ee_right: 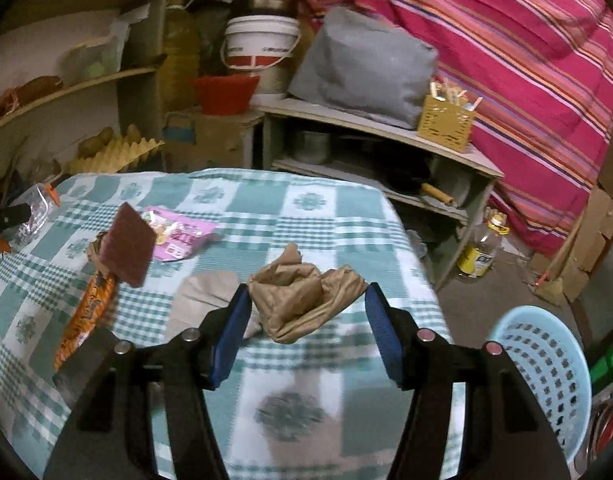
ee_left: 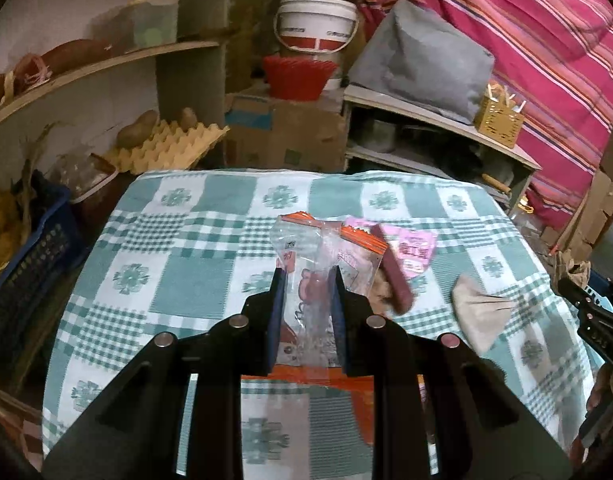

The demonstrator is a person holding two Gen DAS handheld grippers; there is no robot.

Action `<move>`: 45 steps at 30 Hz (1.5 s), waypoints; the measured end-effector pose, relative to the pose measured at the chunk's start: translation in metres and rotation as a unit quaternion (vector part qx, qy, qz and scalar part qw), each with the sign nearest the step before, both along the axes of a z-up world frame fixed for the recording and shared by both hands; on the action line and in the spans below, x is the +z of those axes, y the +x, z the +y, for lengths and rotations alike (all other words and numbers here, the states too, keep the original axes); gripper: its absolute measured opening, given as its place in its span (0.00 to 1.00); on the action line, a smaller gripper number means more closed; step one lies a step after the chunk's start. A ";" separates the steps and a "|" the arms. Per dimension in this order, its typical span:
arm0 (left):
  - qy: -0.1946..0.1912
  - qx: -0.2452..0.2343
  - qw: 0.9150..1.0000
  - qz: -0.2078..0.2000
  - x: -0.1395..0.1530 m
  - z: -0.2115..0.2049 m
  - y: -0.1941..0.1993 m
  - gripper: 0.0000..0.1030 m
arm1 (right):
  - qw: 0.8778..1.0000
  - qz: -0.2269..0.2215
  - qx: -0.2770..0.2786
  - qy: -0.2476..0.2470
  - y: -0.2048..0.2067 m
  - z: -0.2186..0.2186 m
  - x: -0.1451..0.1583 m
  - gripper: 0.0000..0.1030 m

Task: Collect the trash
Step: 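Carry both items over the blue basket and open both tools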

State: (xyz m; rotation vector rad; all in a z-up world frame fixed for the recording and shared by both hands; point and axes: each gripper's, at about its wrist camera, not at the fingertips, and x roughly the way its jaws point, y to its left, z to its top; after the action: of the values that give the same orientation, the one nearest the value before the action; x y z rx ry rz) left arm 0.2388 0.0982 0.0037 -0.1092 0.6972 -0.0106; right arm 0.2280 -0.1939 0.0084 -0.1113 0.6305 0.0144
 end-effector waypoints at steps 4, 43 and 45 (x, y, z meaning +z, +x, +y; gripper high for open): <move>-0.005 -0.012 1.000 -0.005 0.004 -0.019 0.000 0.20 | 1.000 -0.001 -0.019 0.006 -0.009 -0.025 0.003 0.57; 0.019 -0.178 0.983 -0.038 0.016 -0.255 -0.019 0.20 | 0.980 -0.037 -0.192 0.036 -0.086 -0.249 0.022 0.57; 0.018 -0.193 0.980 -0.039 0.014 -0.273 -0.021 0.20 | 0.979 -0.035 -0.196 0.031 -0.087 -0.256 0.020 0.57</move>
State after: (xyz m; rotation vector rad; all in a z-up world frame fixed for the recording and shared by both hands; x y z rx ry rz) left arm 0.2178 -0.1746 0.0177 0.0633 0.6313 -0.3729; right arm 0.1408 -0.4502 0.0284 0.0748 0.5715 -0.3503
